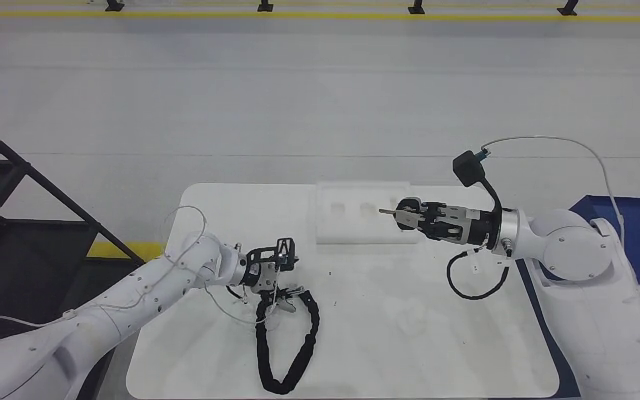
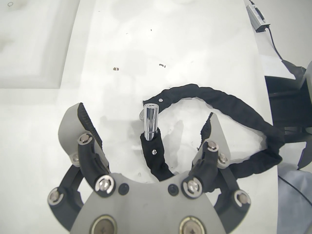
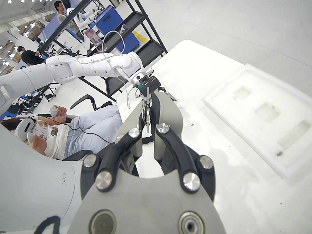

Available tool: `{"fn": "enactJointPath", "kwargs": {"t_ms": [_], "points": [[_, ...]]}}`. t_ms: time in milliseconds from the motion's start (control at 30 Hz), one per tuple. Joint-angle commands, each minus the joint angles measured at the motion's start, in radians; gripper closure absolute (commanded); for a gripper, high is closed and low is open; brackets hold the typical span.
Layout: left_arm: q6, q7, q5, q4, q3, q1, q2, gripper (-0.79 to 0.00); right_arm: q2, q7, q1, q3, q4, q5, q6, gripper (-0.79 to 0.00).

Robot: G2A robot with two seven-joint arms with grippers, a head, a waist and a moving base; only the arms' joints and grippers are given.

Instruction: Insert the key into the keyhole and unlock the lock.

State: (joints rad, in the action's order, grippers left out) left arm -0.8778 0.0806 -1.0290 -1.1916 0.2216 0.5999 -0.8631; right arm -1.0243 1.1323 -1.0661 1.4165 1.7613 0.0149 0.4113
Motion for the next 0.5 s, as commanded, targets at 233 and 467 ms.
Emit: {"fn": "enactJointPath", "kwargs": {"t_ms": [233, 467], "points": [[0.051, 0.233, -0.227, 0.040, 0.026, 0.086, 0.027, -0.785, 0.000, 0.000, 0.000, 0.000, 0.000, 0.000, 0.000, 0.000], [0.073, 0.295, -0.292, 0.061, 0.048, 0.109, 0.015, -0.785, 0.000, 0.000, 0.000, 0.000, 0.000, 0.000, 0.000, 0.000]]}}
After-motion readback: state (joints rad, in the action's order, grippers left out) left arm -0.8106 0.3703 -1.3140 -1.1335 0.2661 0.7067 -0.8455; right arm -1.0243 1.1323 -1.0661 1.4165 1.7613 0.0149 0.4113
